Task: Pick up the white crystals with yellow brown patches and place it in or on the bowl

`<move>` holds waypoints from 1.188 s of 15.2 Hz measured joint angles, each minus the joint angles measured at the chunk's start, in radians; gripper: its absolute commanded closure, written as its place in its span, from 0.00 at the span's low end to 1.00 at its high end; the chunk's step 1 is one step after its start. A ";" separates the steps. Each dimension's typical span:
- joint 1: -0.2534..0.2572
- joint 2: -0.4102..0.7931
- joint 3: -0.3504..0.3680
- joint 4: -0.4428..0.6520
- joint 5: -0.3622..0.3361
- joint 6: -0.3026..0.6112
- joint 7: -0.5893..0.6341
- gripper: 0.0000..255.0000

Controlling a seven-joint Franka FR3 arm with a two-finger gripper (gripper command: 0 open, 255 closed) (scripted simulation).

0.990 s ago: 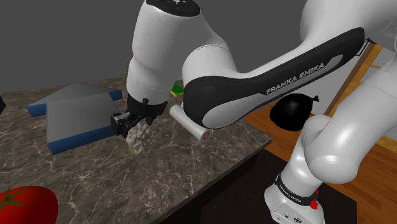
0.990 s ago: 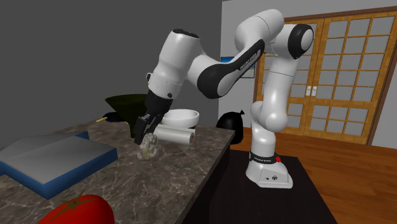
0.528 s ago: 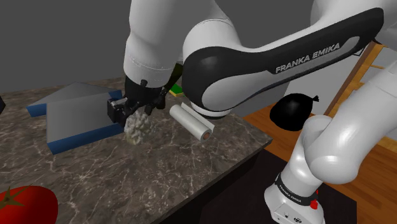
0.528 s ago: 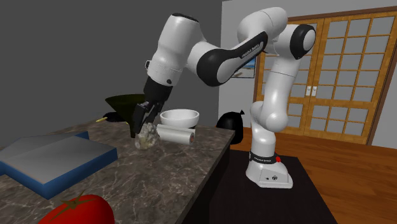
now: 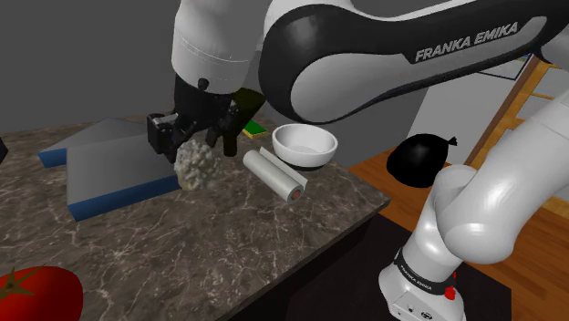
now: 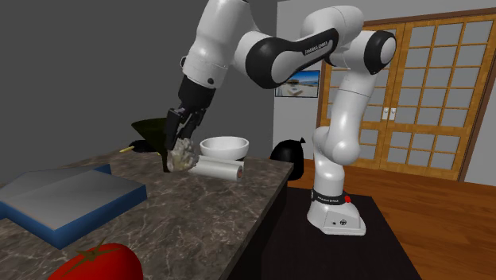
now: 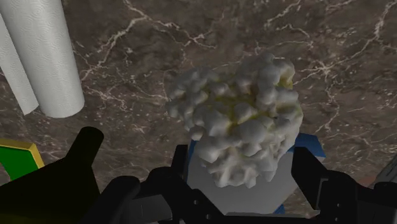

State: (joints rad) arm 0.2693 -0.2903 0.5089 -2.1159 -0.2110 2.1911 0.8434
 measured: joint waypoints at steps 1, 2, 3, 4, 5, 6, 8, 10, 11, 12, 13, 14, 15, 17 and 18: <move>0.000 0.002 -0.001 0.015 0.001 -0.013 -0.004 1.00; 0.000 0.000 -0.002 0.030 0.004 -0.029 -0.010 1.00; 0.000 0.001 -0.004 0.042 0.006 -0.040 -0.014 1.00; 0.000 -0.001 -0.005 0.048 0.008 -0.047 -0.017 1.00; 0.001 -0.015 -0.015 0.038 0.016 -0.047 -0.031 1.00; 0.003 -0.041 -0.034 0.019 0.031 -0.048 -0.055 1.00; 0.004 -0.087 -0.076 -0.027 0.055 -0.035 -0.107 1.00; 0.004 -0.130 -0.124 -0.058 0.075 -0.038 -0.166 1.00; 0.004 -0.150 -0.149 -0.080 0.083 -0.031 -0.196 1.00; 0.005 -0.173 -0.170 -0.096 0.091 -0.034 -0.222 1.00; 0.004 -0.188 -0.189 -0.114 0.095 -0.028 -0.244 1.00; 0.005 -0.215 -0.215 -0.135 0.103 -0.030 -0.273 1.00; 0.002 -0.226 -0.238 -0.147 0.105 -0.026 -0.300 1.00; -0.001 -0.263 -0.284 -0.175 0.111 -0.029 -0.354 1.00; -0.002 -0.286 -0.308 -0.193 0.114 -0.032 -0.380 1.00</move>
State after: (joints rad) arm 0.2675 -0.5768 0.2013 -2.3092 -0.0969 2.1594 0.4633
